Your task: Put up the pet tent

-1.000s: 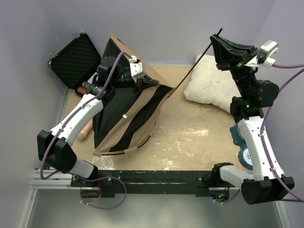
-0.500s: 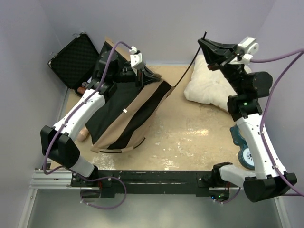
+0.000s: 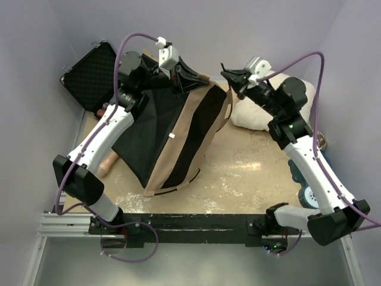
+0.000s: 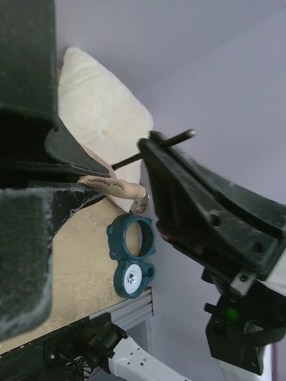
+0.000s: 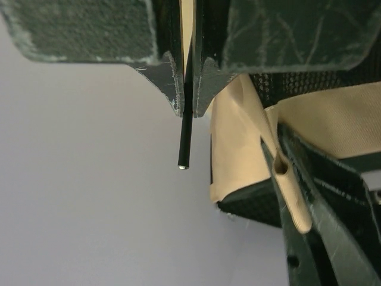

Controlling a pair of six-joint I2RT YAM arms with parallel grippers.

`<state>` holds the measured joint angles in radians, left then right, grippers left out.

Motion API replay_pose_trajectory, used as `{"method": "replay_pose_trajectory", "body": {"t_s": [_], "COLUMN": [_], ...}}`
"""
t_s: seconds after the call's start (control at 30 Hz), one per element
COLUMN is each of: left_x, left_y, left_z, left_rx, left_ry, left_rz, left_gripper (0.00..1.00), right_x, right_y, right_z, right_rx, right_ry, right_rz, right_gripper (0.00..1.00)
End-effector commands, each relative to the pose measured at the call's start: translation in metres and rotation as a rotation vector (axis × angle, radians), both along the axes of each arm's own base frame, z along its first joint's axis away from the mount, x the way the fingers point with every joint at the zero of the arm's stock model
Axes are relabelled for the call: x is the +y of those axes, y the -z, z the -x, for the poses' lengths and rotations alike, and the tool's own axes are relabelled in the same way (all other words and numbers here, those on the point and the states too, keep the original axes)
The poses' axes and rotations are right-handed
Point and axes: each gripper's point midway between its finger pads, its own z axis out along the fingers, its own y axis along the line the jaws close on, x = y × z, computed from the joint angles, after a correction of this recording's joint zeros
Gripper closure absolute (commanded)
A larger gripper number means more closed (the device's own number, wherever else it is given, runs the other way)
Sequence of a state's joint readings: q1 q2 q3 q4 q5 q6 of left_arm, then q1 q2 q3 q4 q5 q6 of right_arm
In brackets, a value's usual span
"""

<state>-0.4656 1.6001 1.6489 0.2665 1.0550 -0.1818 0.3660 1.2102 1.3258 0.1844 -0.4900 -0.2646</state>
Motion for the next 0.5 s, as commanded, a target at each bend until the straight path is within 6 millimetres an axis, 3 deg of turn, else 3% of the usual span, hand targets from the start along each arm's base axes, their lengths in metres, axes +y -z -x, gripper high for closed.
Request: {"method": "replay_pose_trajectory", "body": {"t_s": [0.0,0.47], "left_x": [0.009,0.015], "left_y": [-0.062,-0.039], "left_z": [0.029,0.018], "left_rx": [-0.156,-0.082], "left_ry": [0.052,0.009], "left_rz": [0.109,0.062], "left_gripper": [1.00,1.00], "right_x": [0.010,0.009], "right_y": [0.068,0.089], "right_z": [-0.005,0.006], "right_rx": [0.114,0.054], "right_ry": [0.006,0.019], "right_rz": [0.217,0.368], "right_gripper": [1.00,1.00]}}
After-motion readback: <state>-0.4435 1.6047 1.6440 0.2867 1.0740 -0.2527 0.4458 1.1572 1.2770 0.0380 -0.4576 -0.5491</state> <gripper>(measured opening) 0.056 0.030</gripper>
